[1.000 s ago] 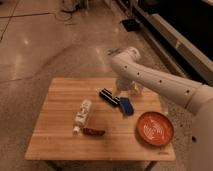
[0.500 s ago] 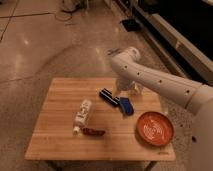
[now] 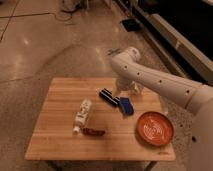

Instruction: Place the white sponge in the ceramic bowl

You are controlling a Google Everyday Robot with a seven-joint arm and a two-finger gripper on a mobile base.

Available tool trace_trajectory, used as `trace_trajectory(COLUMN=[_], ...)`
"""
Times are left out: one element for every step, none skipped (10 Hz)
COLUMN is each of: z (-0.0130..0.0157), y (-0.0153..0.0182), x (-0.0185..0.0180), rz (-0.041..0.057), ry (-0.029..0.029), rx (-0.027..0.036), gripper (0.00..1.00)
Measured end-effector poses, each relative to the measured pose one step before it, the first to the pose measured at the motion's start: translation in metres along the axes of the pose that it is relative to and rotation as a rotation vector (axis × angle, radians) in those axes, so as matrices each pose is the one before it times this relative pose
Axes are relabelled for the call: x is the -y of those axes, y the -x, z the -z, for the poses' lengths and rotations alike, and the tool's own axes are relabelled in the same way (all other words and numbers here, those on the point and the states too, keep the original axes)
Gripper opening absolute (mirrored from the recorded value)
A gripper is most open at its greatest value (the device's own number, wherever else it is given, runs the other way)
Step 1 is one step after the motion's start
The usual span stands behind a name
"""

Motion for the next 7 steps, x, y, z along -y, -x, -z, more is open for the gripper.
trace_trajectory(z=[0.00002, -0.00001, 0.00008, -0.00002, -0.00316, -0.00939, -0.01428], y=[-0.00001, 0.00000, -0.00016, -0.00012, -0.00074, -0.00030, -0.00150], x=[0.00001, -0.00002, 0.00001, -0.00005, 0.00152, 0.00232, 0.00007], rz=[0.00004, -0.00004, -0.00019, 0.00000, 0.00258, 0.00216, 0.00286], ry=[0.00004, -0.00001, -0.00024, -0.00034, -0.01373, -0.03563, -0.04309], rx=[-0.00005, 0.00003, -0.00020, -0.00013, 0.00695, 0.01935, 0.02284], gripper=[0.80, 0.80, 0.80, 0.80, 0.80, 0.80, 0.80])
